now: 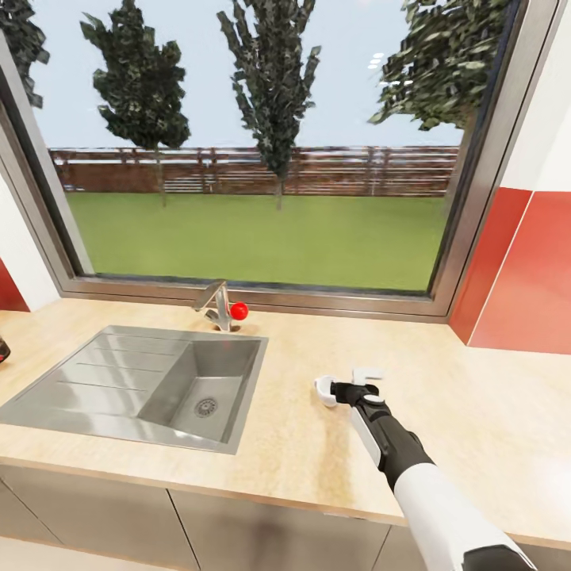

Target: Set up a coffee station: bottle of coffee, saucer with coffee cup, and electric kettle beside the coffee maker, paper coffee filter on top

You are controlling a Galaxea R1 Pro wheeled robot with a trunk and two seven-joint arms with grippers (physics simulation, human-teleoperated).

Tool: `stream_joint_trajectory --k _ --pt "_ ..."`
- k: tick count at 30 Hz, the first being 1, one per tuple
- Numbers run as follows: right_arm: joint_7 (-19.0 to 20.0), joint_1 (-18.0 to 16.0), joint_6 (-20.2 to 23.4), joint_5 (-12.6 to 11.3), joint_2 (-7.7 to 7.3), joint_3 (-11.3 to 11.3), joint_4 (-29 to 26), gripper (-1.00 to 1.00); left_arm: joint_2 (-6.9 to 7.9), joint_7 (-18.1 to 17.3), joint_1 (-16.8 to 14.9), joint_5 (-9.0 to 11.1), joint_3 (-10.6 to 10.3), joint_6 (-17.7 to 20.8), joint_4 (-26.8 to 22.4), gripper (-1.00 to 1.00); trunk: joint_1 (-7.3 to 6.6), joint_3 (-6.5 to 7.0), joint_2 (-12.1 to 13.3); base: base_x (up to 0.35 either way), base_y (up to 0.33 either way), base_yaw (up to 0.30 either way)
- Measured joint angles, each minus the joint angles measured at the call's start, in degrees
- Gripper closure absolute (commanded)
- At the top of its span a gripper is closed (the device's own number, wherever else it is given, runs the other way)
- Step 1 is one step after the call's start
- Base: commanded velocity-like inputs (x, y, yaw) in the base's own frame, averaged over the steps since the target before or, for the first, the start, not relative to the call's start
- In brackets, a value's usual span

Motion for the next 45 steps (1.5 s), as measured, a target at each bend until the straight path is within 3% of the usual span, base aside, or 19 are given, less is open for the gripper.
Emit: stream_joint_trajectory --k 29,30,34,37,45 --pt "0.0 0.0 0.0 -0.1 0.17 0.1 4.4 -1.00 0.00 0.0 0.0 0.0 0.0 0.1 0.0 -1.00 0.00 0.00 0.0 0.000 0.000 0.000" --pt "0.0 0.0 0.0 -0.1 0.17 0.1 4.4 1.00 0.00 0.0 0.0 0.0 0.0 0.1 0.0 -1.00 0.00 0.00 0.0 0.000 0.000 0.000" --pt "0.1 0.0 0.0 -0.1 0.18 0.1 4.4 1.00 0.00 -0.1 0.0 0.0 0.0 0.1 0.0 -1.00 0.00 0.00 0.0 0.000 0.000 0.000" --pt "-0.1 -0.1 0.2 1.2 0.15 0.0 4.2 1.00 0.00 -0.1 0.0 0.1 0.0 0.1 0.0 -1.00 -0.01 0.02 0.0 0.000 0.000 0.000" --pt "-0.1 0.0 0.1 0.7 0.20 0.1 4.3 1.00 0.08 -0.1 0.0 0.1 0.0 0.0 0.0 -1.00 -0.01 0.01 0.0 0.000 0.000 0.000"
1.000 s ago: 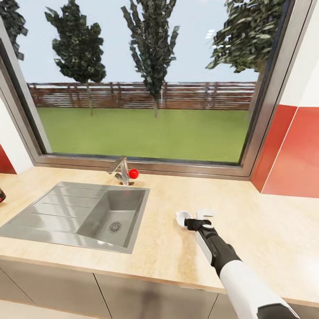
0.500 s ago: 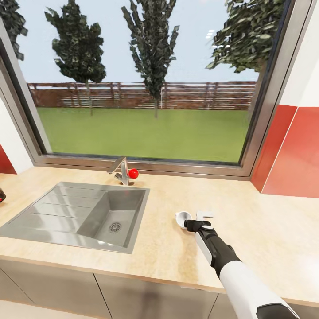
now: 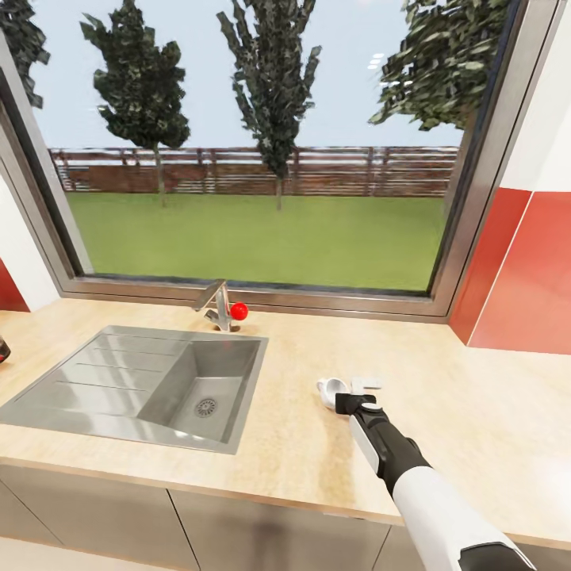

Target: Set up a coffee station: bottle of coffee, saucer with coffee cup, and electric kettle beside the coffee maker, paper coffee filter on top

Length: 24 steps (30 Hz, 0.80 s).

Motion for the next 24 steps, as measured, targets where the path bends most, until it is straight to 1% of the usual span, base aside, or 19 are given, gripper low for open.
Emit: stream_joint_trajectory --k 10,12,15,16,17,18,19,20,22,24 --pt "0.1 0.0 0.0 -0.7 0.44 0.1 -0.6 1.00 -0.02 -0.1 0.0 0.0 0.0 -0.1 0.0 -1.00 0.00 -0.01 0.0 0.000 0.000 0.000" --pt "0.1 0.0 0.1 -0.7 0.54 0.1 -2.4 1.00 0.00 -0.1 0.0 -0.1 0.0 -0.1 0.0 -1.00 0.00 -0.01 0.0 0.000 0.000 0.000" --pt "0.0 0.0 0.8 -0.7 0.60 0.2 -9.6 1.00 0.01 -0.2 0.0 -0.1 0.0 -0.2 0.0 -1.00 0.01 0.00 0.0 0.000 0.000 0.000" --pt "-0.1 0.0 2.2 -0.7 0.63 0.2 -13.1 1.00 0.01 -0.2 0.0 -0.1 0.0 -0.2 0.0 -1.00 0.01 0.00 0.0 0.000 0.000 0.000" --pt "0.0 0.0 4.6 -0.7 0.66 0.2 -16.8 1.00 0.01 -0.2 0.0 -0.1 0.0 -0.2 0.0 -1.00 0.00 0.00 0.0 0.000 0.000 0.000" --pt "0.0 0.0 5.6 -0.9 0.69 0.2 -18.9 1.00 0.04 -0.2 0.0 -0.1 -0.1 -0.3 0.0 -1.00 0.00 0.00 0.0 0.000 0.000 0.000" --pt "0.0 0.0 6.9 -0.9 1.13 0.3 -22.9 1.00 0.08 -0.2 0.0 -0.1 -0.2 -0.3 0.0 -1.00 0.01 0.00 0.0 0.000 0.000 0.000" --pt "0.0 0.0 7.3 -1.0 1.69 0.4 -25.1 1.00 0.09 -0.2 0.0 -0.1 -0.2 -0.2 -0.1 -1.00 0.00 0.00 0.0 0.000 0.000 0.000" --pt "0.1 0.0 7.9 -1.0 2.75 0.5 -28.5 1.00 0.09 -0.2 0.0 -0.2 -0.2 -0.2 -0.1 -1.00 0.00 -0.01 0.0 0.000 0.000 0.000" --pt "0.1 0.0 8.8 -1.0 3.29 0.6 -31.3 1.00 0.10 -0.2 0.0 -0.2 -0.2 -0.2 -0.1 -1.00 0.00 -0.01 0.0 0.000 0.000 0.000"
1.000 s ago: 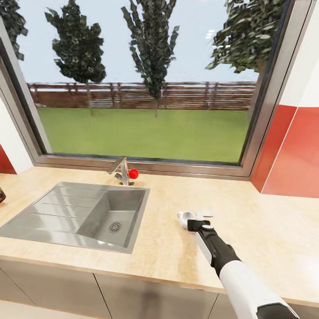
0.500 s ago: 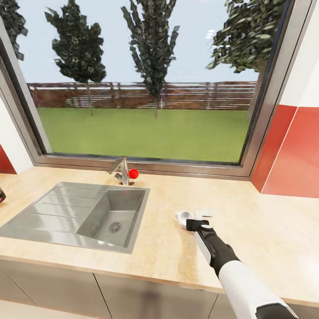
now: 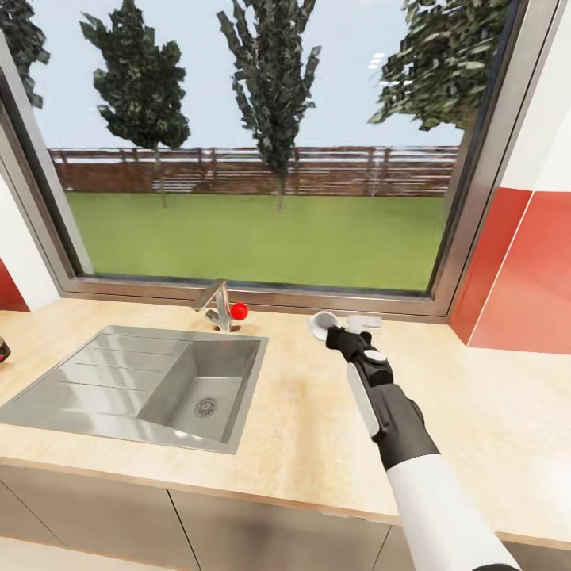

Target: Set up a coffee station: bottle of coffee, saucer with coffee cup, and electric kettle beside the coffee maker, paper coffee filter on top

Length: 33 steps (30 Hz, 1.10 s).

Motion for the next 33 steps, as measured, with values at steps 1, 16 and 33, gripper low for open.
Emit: stream_joint_trajectory --k 1,16,33 --pt "0.0 0.0 0.5 0.0 0.09 0.0 -0.5 1.00 0.00 0.0 0.0 0.0 0.0 0.0 -0.1 -1.00 0.00 0.00 0.0 0.000 0.000 0.000" --pt "0.0 0.3 12.6 0.0 0.39 3.1 -2.3 1.00 -0.08 0.1 0.0 0.1 0.5 0.0 -0.7 -1.00 0.00 0.00 0.0 0.000 0.000 0.000" --pt "0.0 0.3 14.1 0.0 0.42 3.2 -2.1 1.00 -0.18 0.0 0.0 0.1 0.5 0.0 -0.8 -1.00 0.02 0.00 0.0 -0.100 0.108 0.128"
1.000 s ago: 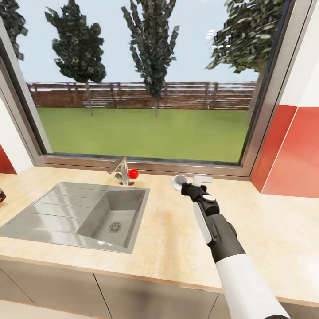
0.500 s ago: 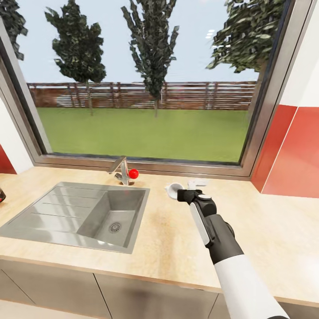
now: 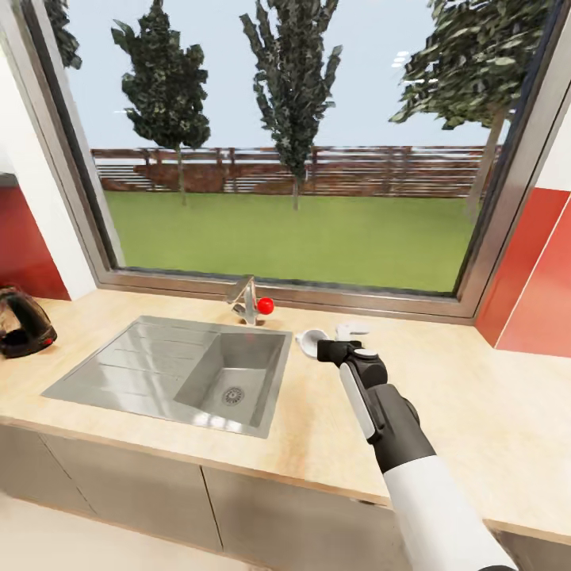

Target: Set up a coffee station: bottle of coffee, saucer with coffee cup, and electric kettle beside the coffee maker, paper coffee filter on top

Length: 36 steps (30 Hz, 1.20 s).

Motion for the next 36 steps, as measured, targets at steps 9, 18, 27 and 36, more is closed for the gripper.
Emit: stream_joint_trajectory --k 9,18,27,36 --pt "0.0 0.0 0.0 0.0 0.00 0.0 0.0 1.00 -0.07 0.0 0.0 0.0 0.0 -0.1 0.0 -1.00 -0.01 0.00 0.0 -0.197 0.257 0.278" --pt "0.0 0.0 0.0 0.0 0.01 0.0 0.1 1.00 -0.29 0.0 0.0 0.0 0.0 -0.1 -0.2 -1.00 -0.02 0.00 0.0 -0.157 0.174 0.278" --pt "0.0 0.0 0.0 0.0 0.01 0.0 0.1 1.00 -1.42 0.0 0.0 0.0 -0.1 -0.2 -0.2 -1.00 -0.02 0.30 0.0 -0.001 0.002 0.276" --pt "0.0 0.0 0.0 0.0 0.01 0.0 0.1 1.00 -1.64 0.0 -0.1 -0.1 -0.1 -0.2 -0.3 -1.00 -0.02 0.62 0.0 0.000 0.000 0.275"
